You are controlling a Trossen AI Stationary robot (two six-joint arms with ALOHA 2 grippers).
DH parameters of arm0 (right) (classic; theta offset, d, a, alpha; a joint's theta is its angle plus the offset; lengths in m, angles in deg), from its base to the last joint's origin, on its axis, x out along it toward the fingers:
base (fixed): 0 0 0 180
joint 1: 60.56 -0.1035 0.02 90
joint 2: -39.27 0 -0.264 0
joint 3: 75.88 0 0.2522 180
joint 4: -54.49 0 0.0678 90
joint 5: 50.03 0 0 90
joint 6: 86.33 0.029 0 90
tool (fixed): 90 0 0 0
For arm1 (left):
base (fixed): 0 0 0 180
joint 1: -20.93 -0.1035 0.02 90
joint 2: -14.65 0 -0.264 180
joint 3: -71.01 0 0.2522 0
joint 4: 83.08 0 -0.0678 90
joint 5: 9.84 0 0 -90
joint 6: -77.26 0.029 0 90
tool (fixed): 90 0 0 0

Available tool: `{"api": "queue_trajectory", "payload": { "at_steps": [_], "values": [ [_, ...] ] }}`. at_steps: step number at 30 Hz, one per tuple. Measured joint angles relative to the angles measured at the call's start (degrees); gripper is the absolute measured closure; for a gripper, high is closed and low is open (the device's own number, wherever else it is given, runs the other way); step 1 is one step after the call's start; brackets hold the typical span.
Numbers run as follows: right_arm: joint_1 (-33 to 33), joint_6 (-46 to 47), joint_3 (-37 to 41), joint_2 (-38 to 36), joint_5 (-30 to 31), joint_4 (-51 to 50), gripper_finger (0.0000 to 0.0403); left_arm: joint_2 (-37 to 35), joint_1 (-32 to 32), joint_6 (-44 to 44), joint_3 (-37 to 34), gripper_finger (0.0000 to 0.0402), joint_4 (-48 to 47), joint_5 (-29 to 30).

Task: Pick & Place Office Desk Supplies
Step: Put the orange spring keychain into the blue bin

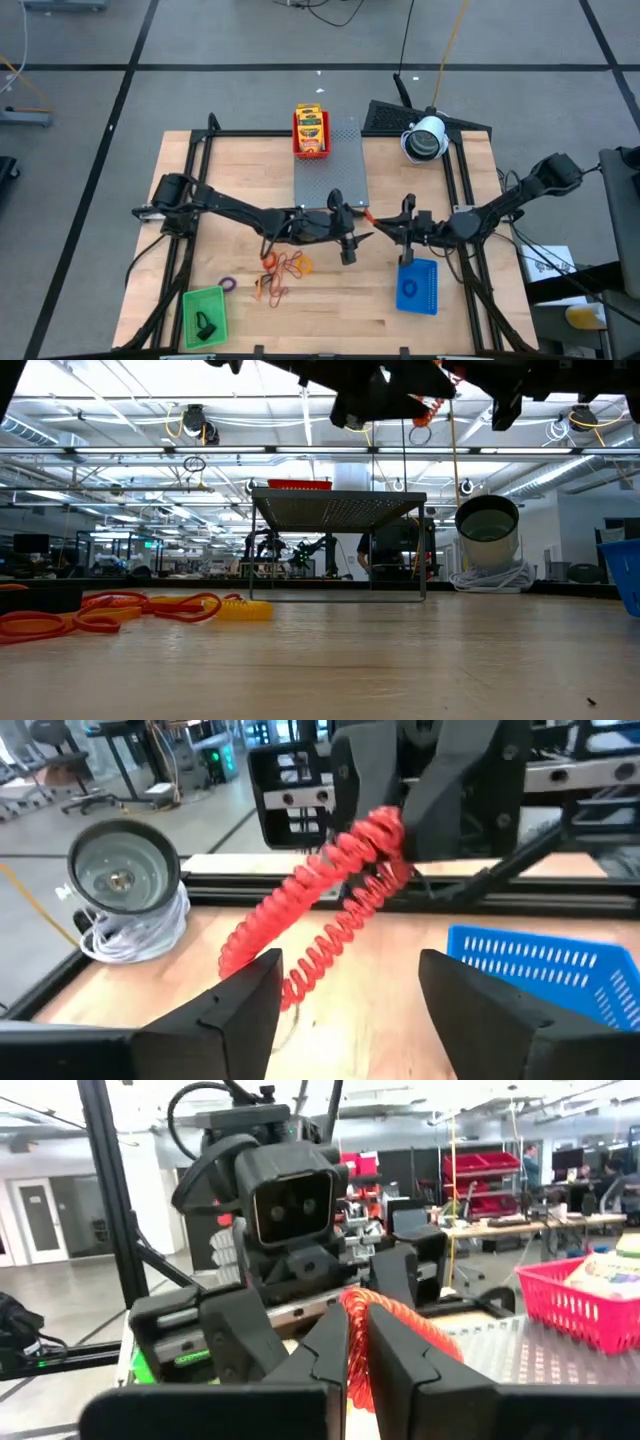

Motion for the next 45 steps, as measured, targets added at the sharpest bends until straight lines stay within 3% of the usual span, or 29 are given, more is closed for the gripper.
{"api": "queue_trajectory", "payload": {
  "at_steps": [4,13,22,29,35,45],
  "values": [
    [-1.3,-3.1,0.0,-2.8,0.6,-1.4,0.0392,-2.9,0.6,1.3,0.0,0.0137,-2.4,-1.4],
    [-3.8,-5.0,0.0,-9.0,8.0,-11.0,0.0392,-7.2,3.3,4.5,0.0,0.0096,-3.6,-1.5],
    [-9.5,-2.0,0.0,-19.0,7.1,-26.9,0.0392,-12.0,4.7,1.8,0.0,0.0091,-19.9,1.7],
    [-13.9,12.9,0.0,-31.1,-6.6,-48.4,0.0392,-14.4,5.2,-1.8,0.0,0.0093,-24.8,1.6],
    [-14.8,29.5,0.0,-35.5,-21.1,-64.6,0.0392,-14.3,5.9,-2.3,0.0,0.0091,-24.9,1.5],
    [-14.7,41.2,0.0,-35.3,-28.5,-78.1,0.0387,-14.3,5.8,-3.3,0.0,0.0099,-24.8,1.4]
  ]
}}
